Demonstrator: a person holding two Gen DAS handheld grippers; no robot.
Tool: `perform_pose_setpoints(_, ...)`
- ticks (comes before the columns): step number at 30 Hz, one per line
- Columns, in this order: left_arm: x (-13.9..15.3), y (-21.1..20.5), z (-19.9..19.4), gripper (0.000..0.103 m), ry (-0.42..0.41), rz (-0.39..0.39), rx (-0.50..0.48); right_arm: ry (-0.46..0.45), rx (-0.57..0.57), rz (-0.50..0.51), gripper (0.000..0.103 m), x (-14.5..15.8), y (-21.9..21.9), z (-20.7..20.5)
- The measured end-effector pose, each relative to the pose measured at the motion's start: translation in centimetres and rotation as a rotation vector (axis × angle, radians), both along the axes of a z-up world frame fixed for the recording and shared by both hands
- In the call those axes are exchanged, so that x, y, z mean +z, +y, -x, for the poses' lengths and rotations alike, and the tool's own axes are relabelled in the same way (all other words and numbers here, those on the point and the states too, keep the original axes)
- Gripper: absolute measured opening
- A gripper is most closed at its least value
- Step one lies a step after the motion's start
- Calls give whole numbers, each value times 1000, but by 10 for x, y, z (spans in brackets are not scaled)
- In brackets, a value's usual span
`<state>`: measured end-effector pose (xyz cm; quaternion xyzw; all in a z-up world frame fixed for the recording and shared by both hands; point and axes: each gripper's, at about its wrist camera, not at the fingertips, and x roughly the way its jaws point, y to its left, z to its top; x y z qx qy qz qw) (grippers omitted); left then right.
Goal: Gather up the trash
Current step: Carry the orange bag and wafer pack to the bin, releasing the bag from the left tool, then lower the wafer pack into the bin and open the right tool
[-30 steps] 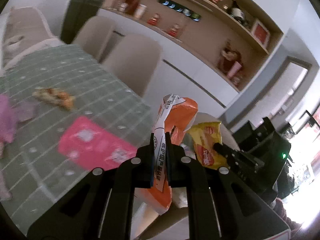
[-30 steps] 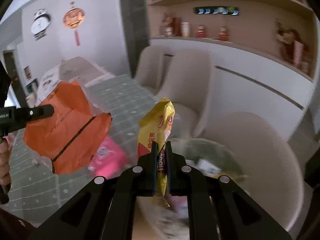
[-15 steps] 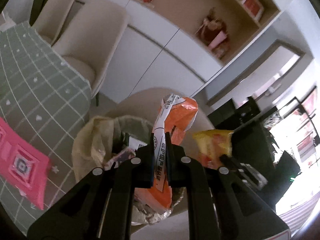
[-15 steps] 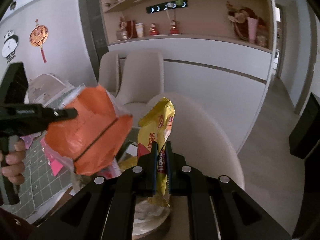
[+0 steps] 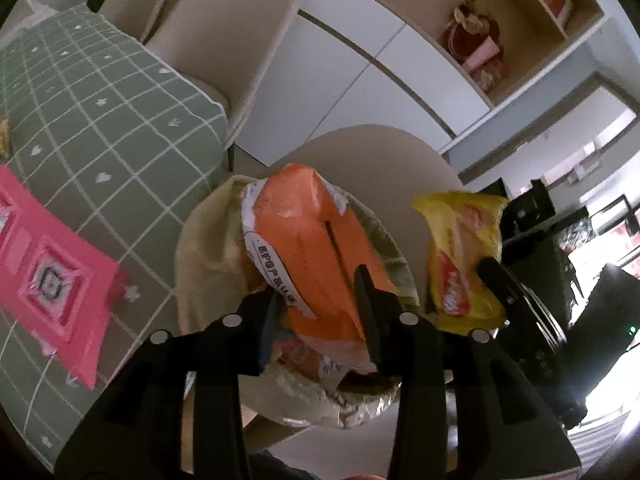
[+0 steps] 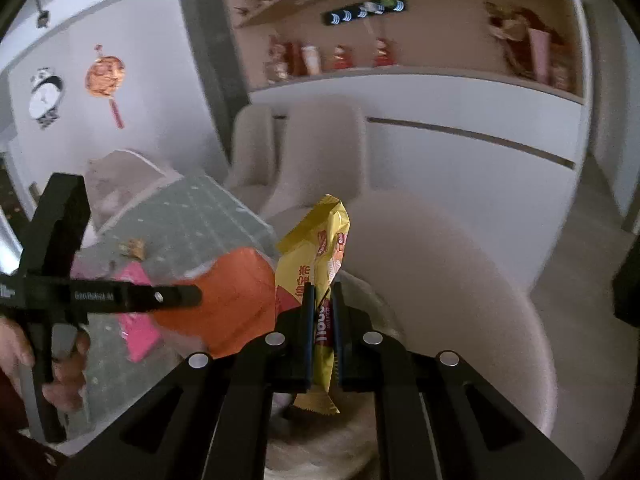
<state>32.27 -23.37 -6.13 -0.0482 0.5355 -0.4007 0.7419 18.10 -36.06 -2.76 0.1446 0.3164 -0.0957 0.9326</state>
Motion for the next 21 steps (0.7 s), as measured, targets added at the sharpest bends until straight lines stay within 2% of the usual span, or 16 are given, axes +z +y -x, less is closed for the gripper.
perform_pose_setpoints(4, 18, 23, 1, 37, -51, 12, 20, -17, 81, -37, 9, 4, 16, -29)
perform_pose_setpoints(8, 27, 47, 2, 39, -79, 17, 54, 9, 188, -81, 9, -1, 37, -57)
perform_pose_setpoints(12, 23, 69, -3, 40, -54, 19, 108, 114, 241, -91, 9, -26, 51, -77)
perform_pose_setpoints(18, 22, 87, -6, 40, -35, 48, 160, 199, 239, -99, 9, -51, 46, -69)
perform_pose_setpoints(19, 23, 86, -6, 38, -41, 48, 156, 195, 226, -100, 9, -51, 43, -64)
perform_pose_setpoints(20, 23, 83, -5, 29, -53, 37, 149, 188, 213, -99, 9, -50, 40, -61)
perform_pose_setpoints(21, 23, 79, -5, 24, -66, 20, 140, 173, 196, -98, 9, -47, 35, -55)
